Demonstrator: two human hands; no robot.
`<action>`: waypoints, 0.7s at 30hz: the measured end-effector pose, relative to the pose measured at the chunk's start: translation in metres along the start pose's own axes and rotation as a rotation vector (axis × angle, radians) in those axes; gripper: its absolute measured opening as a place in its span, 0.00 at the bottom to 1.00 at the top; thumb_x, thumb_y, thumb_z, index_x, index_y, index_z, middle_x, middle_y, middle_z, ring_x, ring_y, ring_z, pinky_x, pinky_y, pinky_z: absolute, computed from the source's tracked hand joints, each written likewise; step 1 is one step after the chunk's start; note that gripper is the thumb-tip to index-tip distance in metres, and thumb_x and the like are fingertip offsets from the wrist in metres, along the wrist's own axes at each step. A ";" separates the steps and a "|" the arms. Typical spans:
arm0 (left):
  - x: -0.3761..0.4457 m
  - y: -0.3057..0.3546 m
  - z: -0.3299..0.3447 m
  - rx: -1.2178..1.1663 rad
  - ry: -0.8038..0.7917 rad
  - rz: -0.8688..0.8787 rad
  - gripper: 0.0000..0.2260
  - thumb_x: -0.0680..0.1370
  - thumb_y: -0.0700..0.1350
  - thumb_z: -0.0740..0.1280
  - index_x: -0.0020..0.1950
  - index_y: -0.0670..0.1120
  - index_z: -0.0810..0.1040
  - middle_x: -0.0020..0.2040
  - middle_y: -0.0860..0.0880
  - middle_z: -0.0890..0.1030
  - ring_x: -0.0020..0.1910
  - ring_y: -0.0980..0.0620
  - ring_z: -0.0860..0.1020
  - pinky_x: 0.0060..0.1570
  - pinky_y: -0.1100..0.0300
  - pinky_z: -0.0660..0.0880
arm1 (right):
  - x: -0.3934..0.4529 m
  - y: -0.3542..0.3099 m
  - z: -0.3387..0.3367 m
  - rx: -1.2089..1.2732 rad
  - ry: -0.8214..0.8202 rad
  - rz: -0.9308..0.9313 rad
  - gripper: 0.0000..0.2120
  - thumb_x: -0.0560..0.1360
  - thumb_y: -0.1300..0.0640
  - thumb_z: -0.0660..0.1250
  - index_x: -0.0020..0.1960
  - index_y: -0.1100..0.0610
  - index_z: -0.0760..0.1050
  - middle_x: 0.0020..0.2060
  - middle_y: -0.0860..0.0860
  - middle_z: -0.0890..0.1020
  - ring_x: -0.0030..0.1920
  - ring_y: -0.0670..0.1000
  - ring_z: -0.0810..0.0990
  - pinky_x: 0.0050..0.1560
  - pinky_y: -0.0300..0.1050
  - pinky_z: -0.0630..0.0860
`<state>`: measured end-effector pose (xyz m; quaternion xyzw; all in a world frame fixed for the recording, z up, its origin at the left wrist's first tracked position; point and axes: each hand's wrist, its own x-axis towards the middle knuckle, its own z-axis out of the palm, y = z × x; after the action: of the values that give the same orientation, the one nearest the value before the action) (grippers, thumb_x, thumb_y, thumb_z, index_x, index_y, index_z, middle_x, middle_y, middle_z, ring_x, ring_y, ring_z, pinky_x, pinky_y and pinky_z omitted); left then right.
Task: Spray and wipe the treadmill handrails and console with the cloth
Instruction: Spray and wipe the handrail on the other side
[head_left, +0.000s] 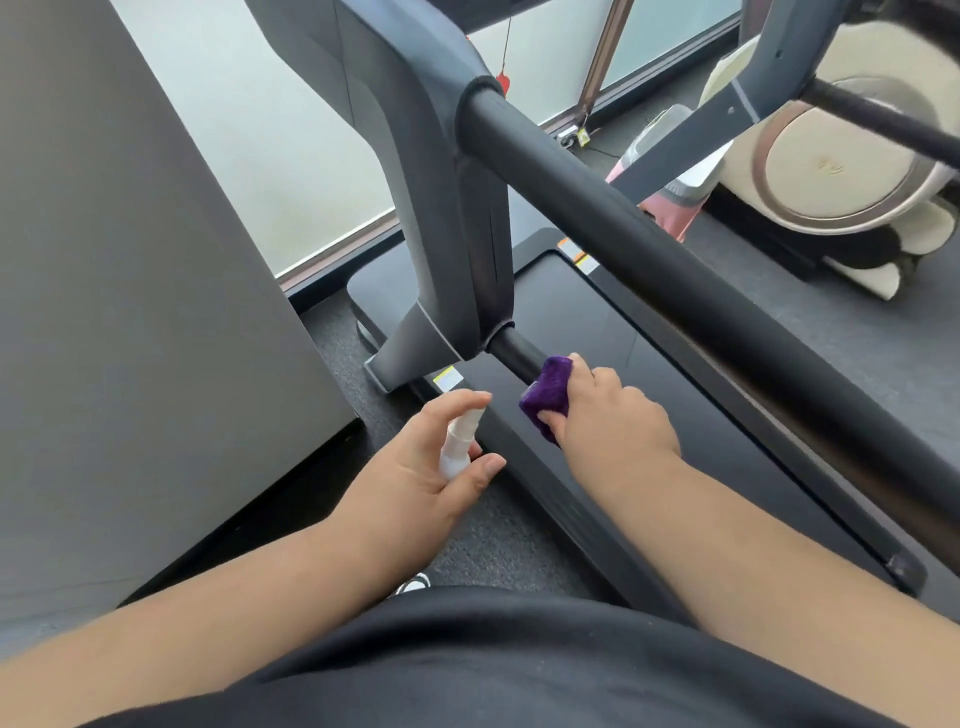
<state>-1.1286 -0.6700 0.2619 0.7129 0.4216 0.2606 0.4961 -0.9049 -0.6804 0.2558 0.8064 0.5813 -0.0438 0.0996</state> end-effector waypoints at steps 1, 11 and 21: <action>-0.002 -0.001 -0.003 0.003 0.003 0.001 0.20 0.75 0.58 0.68 0.62 0.75 0.65 0.46 0.60 0.78 0.37 0.63 0.76 0.40 0.64 0.72 | 0.008 -0.008 0.000 -0.006 0.010 -0.002 0.33 0.78 0.34 0.57 0.75 0.52 0.56 0.57 0.53 0.74 0.51 0.59 0.79 0.41 0.51 0.72; 0.001 -0.005 -0.003 0.019 0.029 -0.009 0.19 0.74 0.63 0.65 0.63 0.75 0.64 0.45 0.58 0.78 0.37 0.57 0.77 0.40 0.64 0.73 | 0.063 -0.048 -0.008 0.101 0.009 -0.045 0.26 0.75 0.34 0.62 0.61 0.54 0.69 0.53 0.54 0.76 0.54 0.60 0.77 0.50 0.55 0.70; 0.021 -0.008 -0.003 0.023 0.058 0.000 0.20 0.74 0.60 0.65 0.62 0.75 0.62 0.45 0.58 0.79 0.35 0.55 0.78 0.37 0.68 0.72 | 0.019 -0.016 -0.009 0.108 0.017 -0.004 0.25 0.73 0.33 0.64 0.58 0.51 0.68 0.45 0.50 0.72 0.46 0.58 0.79 0.40 0.50 0.74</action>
<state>-1.1228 -0.6494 0.2548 0.7106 0.4389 0.2763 0.4755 -0.9139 -0.6559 0.2589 0.8097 0.5805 -0.0687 0.0509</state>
